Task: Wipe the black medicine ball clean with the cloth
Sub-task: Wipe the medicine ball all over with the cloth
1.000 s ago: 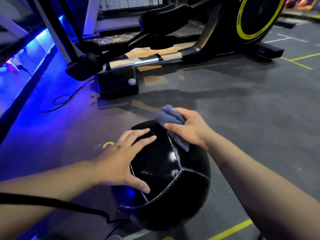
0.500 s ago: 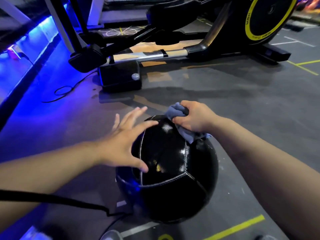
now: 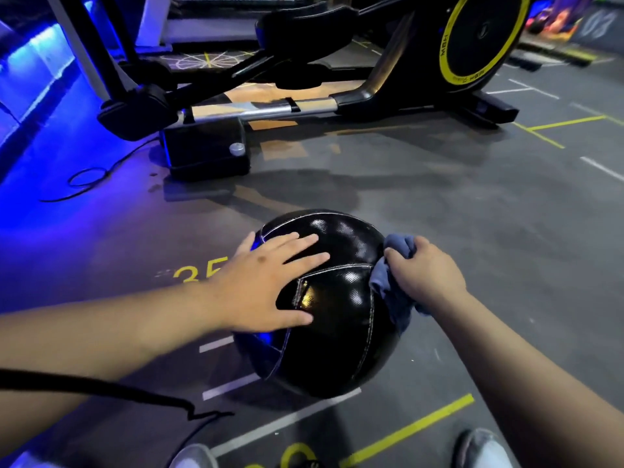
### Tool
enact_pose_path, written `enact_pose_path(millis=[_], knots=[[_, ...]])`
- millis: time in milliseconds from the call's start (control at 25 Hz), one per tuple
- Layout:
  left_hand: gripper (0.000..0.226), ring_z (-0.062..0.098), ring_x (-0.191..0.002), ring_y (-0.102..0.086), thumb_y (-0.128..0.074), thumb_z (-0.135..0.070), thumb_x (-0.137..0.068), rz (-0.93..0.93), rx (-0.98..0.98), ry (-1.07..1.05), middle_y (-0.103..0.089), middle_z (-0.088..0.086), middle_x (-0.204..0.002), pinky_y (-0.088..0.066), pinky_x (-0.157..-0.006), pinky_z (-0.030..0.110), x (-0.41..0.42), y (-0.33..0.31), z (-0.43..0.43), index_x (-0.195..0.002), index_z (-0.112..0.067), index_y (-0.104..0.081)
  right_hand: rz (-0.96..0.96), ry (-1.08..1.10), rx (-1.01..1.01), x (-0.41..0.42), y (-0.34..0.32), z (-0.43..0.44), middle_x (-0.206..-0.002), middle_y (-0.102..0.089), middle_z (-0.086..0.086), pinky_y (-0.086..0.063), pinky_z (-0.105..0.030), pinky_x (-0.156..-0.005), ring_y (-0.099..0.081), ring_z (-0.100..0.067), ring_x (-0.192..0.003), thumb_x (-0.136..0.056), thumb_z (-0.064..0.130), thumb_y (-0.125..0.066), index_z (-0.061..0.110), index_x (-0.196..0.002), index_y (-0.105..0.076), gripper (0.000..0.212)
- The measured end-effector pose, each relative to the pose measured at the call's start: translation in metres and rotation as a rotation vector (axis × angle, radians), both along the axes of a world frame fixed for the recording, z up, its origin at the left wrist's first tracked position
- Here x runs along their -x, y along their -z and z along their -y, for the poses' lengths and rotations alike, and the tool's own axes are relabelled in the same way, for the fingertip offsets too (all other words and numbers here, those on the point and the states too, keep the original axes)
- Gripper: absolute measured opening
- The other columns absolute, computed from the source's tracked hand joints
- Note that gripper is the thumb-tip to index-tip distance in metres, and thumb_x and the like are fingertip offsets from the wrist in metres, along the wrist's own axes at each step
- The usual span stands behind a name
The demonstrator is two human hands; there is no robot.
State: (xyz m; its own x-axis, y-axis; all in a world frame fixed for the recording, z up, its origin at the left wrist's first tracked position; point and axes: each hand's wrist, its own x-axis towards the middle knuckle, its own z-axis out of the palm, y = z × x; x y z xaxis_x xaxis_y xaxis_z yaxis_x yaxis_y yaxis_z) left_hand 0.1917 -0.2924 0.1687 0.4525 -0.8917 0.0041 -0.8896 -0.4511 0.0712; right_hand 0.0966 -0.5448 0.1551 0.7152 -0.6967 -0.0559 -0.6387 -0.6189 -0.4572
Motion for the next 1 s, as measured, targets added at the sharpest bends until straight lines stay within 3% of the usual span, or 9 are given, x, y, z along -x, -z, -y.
enact_pose_path(millis=[120, 240, 320, 400, 480, 600, 760, 840, 1000], knots=[[0.092, 0.01, -0.149, 0.003, -0.048, -0.078, -0.076, -0.005, -0.079, 0.004, 0.008, -0.018, -0.161, -0.008, -0.113, 0.063, -0.012, 0.0, 0.011, -0.15, -0.048, -0.002, 0.23, 0.089, -0.072, 0.005, 0.013, -0.002, -0.092, -0.065, -0.008, -0.036, -0.033, -0.069, -0.055, -0.031, -0.084, -0.087, 0.042, -0.056, 0.02, -0.08, -0.048, 0.025], [0.092, 0.012, -0.149, -0.002, -0.055, -0.073, -0.077, -0.073, -0.099, -0.05, 0.005, -0.019, -0.161, -0.012, -0.111, 0.068, -0.032, -0.008, 0.017, -0.149, -0.048, -0.003, 0.548, -0.053, -0.068, 0.003, 0.029, -0.025, -0.095, -0.061, -0.005, -0.038, -0.03, -0.073, -0.058, -0.027, -0.092, -0.084, 0.036, -0.064, 0.021, -0.074, -0.046, 0.025], [0.093, 0.01, -0.149, -0.006, -0.062, -0.068, -0.075, -0.128, -0.106, -0.095, 0.002, -0.021, -0.16, -0.015, -0.111, 0.07, -0.047, -0.01, 0.015, -0.147, -0.051, -0.006, 0.678, -0.15, 0.013, 0.015, 0.051, -0.044, -0.12, -0.061, -0.009, -0.044, -0.033, -0.095, -0.057, -0.026, -0.114, -0.083, 0.036, -0.063, 0.015, -0.099, -0.063, 0.027], [0.093, 0.008, -0.148, -0.009, -0.063, -0.069, -0.072, -0.172, -0.082, -0.111, 0.0, -0.023, -0.159, -0.02, -0.109, 0.071, -0.06, -0.009, 0.011, -0.145, -0.055, -0.006, 0.742, -0.274, 0.085, 0.04, 0.088, -0.065, -0.139, -0.049, -0.019, -0.036, -0.041, -0.111, -0.046, -0.031, -0.132, -0.082, 0.028, -0.064, 0.011, -0.123, -0.06, 0.044], [0.093, 0.007, -0.148, -0.01, -0.057, -0.075, -0.066, -0.201, -0.059, -0.094, -0.001, -0.024, -0.159, -0.025, -0.108, 0.068, -0.067, -0.004, 0.01, -0.142, -0.058, -0.005, 0.73, -0.422, 0.201, 0.067, 0.13, -0.082, -0.15, -0.032, -0.024, -0.028, -0.051, -0.116, -0.03, -0.037, -0.143, -0.086, 0.021, -0.061, 0.017, -0.136, -0.049, 0.052], [0.092, 0.008, -0.148, -0.007, -0.051, -0.078, -0.064, -0.231, -0.028, -0.072, 0.0, -0.025, -0.159, -0.025, -0.111, 0.064, -0.068, 0.005, 0.012, -0.141, -0.06, -0.003, 0.643, -0.561, 0.334, 0.086, 0.169, -0.086, -0.16, -0.011, -0.017, -0.023, -0.057, -0.116, -0.014, -0.042, -0.148, -0.097, 0.019, -0.047, 0.023, -0.143, -0.037, 0.047], [0.089, 0.007, -0.149, 0.001, -0.045, -0.075, -0.069, -0.257, -0.017, -0.06, 0.004, -0.022, -0.16, -0.024, -0.114, 0.06, -0.07, 0.004, 0.014, -0.143, -0.058, 0.001, 0.726, -0.575, 0.327, 0.063, 0.127, -0.067, -0.148, -0.032, -0.024, -0.026, -0.05, -0.118, -0.031, -0.041, -0.142, -0.088, 0.016, -0.066, 0.012, -0.13, -0.053, 0.044], [0.089, 0.008, -0.149, 0.002, -0.044, -0.074, -0.071, -0.241, -0.035, -0.033, 0.004, -0.018, -0.161, -0.024, -0.115, 0.057, -0.066, 0.002, 0.015, -0.146, -0.055, 0.0, 0.763, -0.499, 0.271, 0.03, 0.078, -0.058, -0.144, -0.042, -0.024, -0.031, -0.045, -0.116, -0.042, -0.039, -0.136, -0.088, 0.016, -0.063, 0.008, -0.127, -0.057, 0.04], [0.081, 0.007, -0.149, -0.008, -0.057, -0.062, -0.081, -0.263, -0.029, 0.012, -0.01, -0.011, -0.162, -0.018, -0.118, 0.035, -0.046, -0.004, 0.025, -0.149, -0.044, -0.018, 0.404, -0.489, 0.168, -0.05, -0.006, -0.034, -0.129, -0.058, -0.011, -0.047, -0.04, -0.1, -0.055, -0.032, -0.122, -0.08, 0.029, -0.062, 0.02, -0.117, -0.061, 0.038]])
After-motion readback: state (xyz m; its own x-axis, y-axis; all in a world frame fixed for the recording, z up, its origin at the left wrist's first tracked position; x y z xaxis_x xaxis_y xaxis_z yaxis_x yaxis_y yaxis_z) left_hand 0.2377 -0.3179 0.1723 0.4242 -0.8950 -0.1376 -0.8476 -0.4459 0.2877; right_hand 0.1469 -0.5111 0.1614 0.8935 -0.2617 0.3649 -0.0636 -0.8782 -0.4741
